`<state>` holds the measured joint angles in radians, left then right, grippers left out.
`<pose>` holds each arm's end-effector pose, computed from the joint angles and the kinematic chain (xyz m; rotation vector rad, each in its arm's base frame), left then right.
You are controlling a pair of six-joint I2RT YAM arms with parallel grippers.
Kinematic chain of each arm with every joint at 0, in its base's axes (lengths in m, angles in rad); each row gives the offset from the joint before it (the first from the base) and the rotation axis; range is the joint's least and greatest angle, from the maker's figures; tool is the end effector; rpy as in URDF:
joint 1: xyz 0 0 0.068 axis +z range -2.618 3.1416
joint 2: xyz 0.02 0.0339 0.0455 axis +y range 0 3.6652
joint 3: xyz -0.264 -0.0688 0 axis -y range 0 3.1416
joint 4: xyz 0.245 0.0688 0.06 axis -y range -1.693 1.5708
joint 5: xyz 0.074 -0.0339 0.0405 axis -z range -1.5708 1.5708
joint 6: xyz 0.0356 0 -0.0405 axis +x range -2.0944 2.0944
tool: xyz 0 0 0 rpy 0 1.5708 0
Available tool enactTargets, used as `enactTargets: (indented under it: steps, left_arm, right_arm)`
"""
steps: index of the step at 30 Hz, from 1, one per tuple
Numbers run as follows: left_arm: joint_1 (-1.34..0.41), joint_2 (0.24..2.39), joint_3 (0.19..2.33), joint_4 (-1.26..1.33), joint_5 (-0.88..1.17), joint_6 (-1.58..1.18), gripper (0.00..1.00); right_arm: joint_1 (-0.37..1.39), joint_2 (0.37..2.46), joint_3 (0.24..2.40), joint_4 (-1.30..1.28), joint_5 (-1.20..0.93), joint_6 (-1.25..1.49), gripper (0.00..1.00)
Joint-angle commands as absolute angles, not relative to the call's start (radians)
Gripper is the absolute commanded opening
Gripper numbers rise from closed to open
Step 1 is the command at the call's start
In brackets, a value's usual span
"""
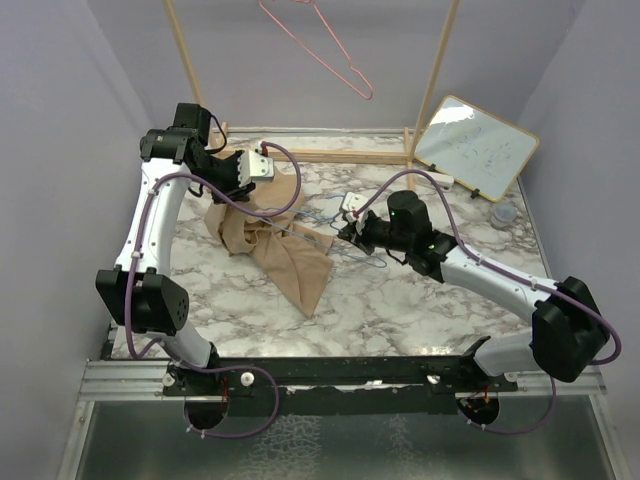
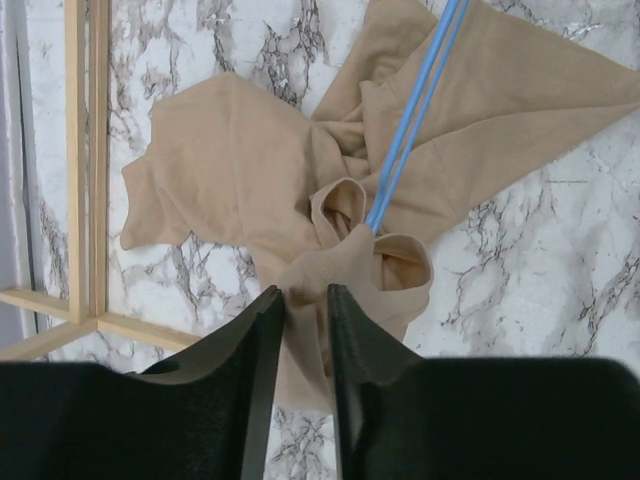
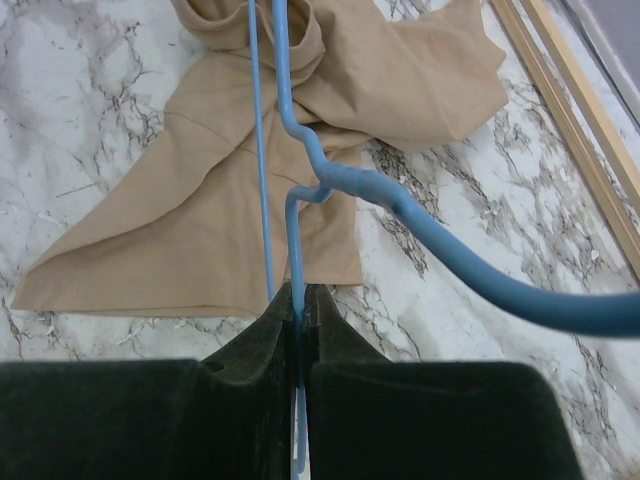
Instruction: Place the t-shirt on the hanger
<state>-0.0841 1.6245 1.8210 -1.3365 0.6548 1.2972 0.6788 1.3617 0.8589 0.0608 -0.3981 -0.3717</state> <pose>0.3025 -0.0473 0.3909 1.6673 1.7374 -0.3706 0.2290 0.2025 0.2606 -1.2296 1.6099 0.5952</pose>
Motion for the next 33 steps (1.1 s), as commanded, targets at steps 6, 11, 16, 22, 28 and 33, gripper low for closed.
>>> enactTargets:
  steps: [6,11,16,22,28,33]
  left_arm:
    - [-0.078,1.643,1.842,-1.365,0.695,1.329,0.0]
    - [-0.078,1.643,1.868,-1.391,0.712,1.338,0.0]
    - [-0.078,1.642,1.869,-1.407,0.712,1.357,0.0]
    - [-0.092,1.644,1.927,-1.414,0.776,1.309,0.0]
    - [-0.112,1.638,1.938,-1.348,0.8,1.2,0.0]
    - [-0.137,1.627,1.942,-1.301,0.809,1.13,0.0]
  right_arm:
    - [0.674,1.378,0.89,0.099,-0.392,-0.379,0.01]
    - [0.674,1.383,0.891,0.111,-0.389,-0.374,0.01]
    - [0.674,1.382,0.89,0.113,-0.38,-0.372,0.01]
    - [0.673,1.385,0.887,0.137,-0.374,-0.357,0.01]
    - [0.674,1.398,0.884,0.205,-0.382,-0.306,0.01]
    - [0.674,1.432,0.879,0.291,-0.362,-0.259,0.01]
